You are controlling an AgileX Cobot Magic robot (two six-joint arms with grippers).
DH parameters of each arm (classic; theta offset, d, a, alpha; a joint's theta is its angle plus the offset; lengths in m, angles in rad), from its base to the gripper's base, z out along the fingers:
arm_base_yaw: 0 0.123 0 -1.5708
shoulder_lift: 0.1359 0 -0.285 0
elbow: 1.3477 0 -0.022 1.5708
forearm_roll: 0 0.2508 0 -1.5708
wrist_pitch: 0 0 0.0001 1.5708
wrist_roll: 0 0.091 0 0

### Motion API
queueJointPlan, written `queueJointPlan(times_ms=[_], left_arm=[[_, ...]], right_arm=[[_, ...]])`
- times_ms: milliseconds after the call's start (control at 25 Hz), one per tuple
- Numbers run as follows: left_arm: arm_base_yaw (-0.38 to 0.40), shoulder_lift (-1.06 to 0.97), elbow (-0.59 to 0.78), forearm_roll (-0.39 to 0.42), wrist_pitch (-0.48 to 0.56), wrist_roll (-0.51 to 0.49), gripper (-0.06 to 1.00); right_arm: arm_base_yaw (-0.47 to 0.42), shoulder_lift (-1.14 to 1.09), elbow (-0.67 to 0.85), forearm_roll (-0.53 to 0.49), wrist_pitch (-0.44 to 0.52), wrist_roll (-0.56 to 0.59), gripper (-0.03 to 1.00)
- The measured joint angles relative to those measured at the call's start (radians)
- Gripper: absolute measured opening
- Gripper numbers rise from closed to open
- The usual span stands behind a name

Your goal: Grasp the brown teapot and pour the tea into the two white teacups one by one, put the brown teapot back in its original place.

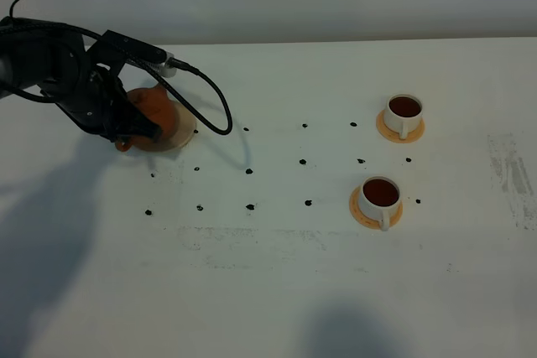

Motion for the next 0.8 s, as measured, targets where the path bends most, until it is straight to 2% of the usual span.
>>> queueJointPlan(times_ms=[320, 600, 800], left_arm=[[0.0, 0.0, 0.0, -0.019, 0.005, -0.006, 0.11], [0.0, -0.019, 0.0, -0.02, 0.026, -0.024, 0.4], [0.0, -0.065, 0.0, -0.02, 0.05, -0.027, 0.47]], right_arm=[[0.0, 0.0, 0.0, 0.0, 0.0, 0.0, 0.22], [0.0, 0.0, 0.0, 0.0, 0.0, 0.0, 0.22], [0.0, 0.0, 0.0, 0.0, 0.0, 0.0, 0.22]])
